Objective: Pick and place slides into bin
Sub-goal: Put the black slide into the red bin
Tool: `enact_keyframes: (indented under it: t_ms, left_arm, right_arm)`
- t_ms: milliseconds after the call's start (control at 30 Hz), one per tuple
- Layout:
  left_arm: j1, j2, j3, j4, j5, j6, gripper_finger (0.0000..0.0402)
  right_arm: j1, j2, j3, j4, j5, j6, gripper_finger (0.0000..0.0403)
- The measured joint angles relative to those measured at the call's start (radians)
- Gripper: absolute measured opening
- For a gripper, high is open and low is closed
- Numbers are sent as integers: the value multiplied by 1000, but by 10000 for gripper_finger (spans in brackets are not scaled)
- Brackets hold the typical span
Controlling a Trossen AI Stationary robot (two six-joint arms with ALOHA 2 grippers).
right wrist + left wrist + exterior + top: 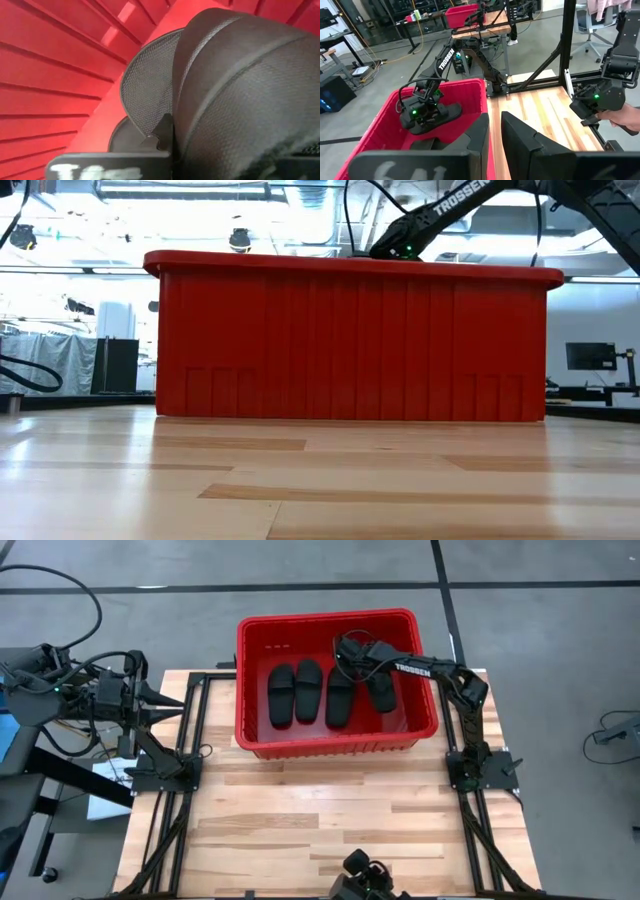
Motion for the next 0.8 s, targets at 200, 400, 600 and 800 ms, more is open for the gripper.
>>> enact_keyframes:
  t_ms: [200,400,600,800]
  left_arm:
    - [0,0,0,0,0,0,41]
    - [0,0,0,0,0,0,41]
    - [0,0,0,0,0,-1,41]
    - [0,0,0,0,0,-1,41]
  right_arm:
    - [-10,0,0,-13,0,-7,4]
    - [2,47,-4,-14,-48,-6,4]
    - [18,78,0,50,-41,18,4]
    - [3,82,0,53,-40,-6,4]
